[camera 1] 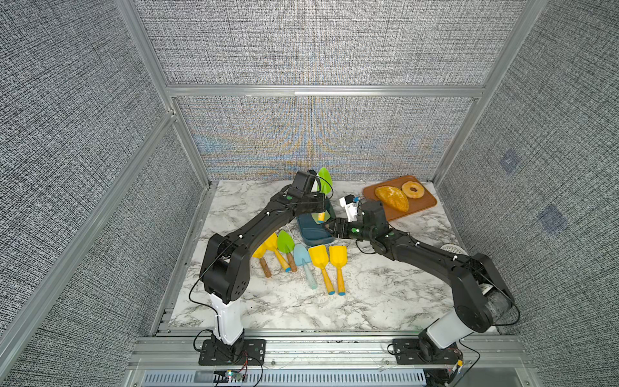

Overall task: Take the shovel out of the storage box
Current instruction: Place the shovel at the center of the board.

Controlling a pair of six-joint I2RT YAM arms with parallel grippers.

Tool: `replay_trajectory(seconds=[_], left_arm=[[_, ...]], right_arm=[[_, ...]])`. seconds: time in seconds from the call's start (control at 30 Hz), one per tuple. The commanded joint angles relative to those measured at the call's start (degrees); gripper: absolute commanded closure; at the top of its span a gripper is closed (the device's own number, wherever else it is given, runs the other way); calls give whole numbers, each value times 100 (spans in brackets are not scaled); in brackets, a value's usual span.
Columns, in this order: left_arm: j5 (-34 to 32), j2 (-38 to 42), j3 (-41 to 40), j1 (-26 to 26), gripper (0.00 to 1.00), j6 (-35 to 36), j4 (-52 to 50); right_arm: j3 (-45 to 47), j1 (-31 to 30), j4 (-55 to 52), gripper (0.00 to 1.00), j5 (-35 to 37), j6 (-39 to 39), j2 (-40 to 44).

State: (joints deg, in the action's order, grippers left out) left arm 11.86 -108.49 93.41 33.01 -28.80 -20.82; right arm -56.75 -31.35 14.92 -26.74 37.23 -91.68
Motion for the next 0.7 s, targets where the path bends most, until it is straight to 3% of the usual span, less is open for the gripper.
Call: replay_trajectory(seconds=[0.0, 0.3, 0.4, 0.5, 0.67], left_arm=[[72, 5, -6, 28, 99, -133, 238], [97, 82, -59, 73, 100, -176, 228], [115, 91, -68, 100, 100, -180, 210], [100, 130, -99, 117, 100, -175, 194], [87, 238, -190, 126, 100, -175, 183]], right_arm=[[13, -62, 424, 45, 295, 408, -25], [-22, -234, 784, 45, 647, 828, -148], [-102, -299, 785, 50, 709, 855, -236], [-112, -327, 754, 66, 831, 865, -241], [-47, -345, 672, 69, 1028, 805, -141]])
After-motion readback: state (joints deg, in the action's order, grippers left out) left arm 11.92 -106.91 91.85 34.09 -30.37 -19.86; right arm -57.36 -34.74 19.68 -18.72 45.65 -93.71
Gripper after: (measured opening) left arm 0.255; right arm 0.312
